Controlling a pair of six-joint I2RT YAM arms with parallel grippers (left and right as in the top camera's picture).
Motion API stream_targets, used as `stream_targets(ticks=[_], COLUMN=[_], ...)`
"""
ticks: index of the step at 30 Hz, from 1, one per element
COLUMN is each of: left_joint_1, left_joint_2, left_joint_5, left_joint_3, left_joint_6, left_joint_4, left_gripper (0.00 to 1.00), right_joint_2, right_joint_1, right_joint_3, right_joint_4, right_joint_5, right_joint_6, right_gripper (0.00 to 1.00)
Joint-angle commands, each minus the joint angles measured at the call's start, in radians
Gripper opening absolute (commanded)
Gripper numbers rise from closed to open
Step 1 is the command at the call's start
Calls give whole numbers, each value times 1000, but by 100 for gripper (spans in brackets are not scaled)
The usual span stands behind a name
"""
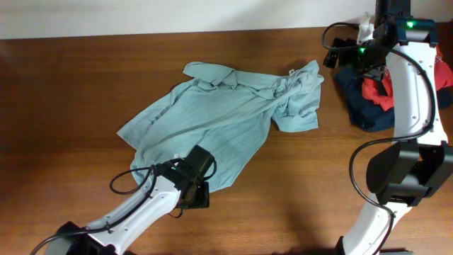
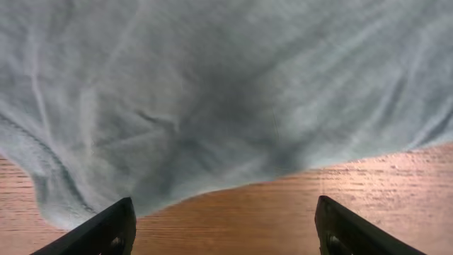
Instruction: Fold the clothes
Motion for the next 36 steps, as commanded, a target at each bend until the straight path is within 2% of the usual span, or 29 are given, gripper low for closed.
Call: stream_targets(ticks=[1,5,8,9,15,17,20,23,25,32,36], left_joint_1=[18,26,26,26,27,27,27,27,27,27,42], left_joint_2=[-4,-4,-4,-4,-4,-4,-4,-4,-4,-4,-11], left_joint_5=[-55,-82,-82,-82,-72,-69,-66,-66,-66,-59,-64], left_joint_3=[-13,-24,-26,-31,-83,-87,-88,-88,-88,-80,-5], left_joint_6=[-53,-71,-71,-71,-74,-93,-94,-95,-97,-96,-59], left_joint_4=[3,3,4,11,93,89,85,85,85,83,12], left_gripper=[81,78,47,42,44,49,49,14,1,0,0], right_joint_2=[-19,-18,-16,-15,-14,-14,-14,-14,-14,-14,-14], right_joint_1=[5,5,5,5,5,5,5,5,5,5,5], right_joint_3=[19,19,19,19,19,19,19,19,19,19,19], right_joint_4=[0,0,0,0,0,0,0,-1,-2,-29,-83], right_joint_5=[-16,-16,-16,-16,-16,-16,-16,-16,-16,-16,-16], right_joint_6=[-5,-23,-23,-23,-24,-24,-23,-23,-23,-24,-23], right_gripper=[99,99,99,99,99,99,99,99,99,99,99])
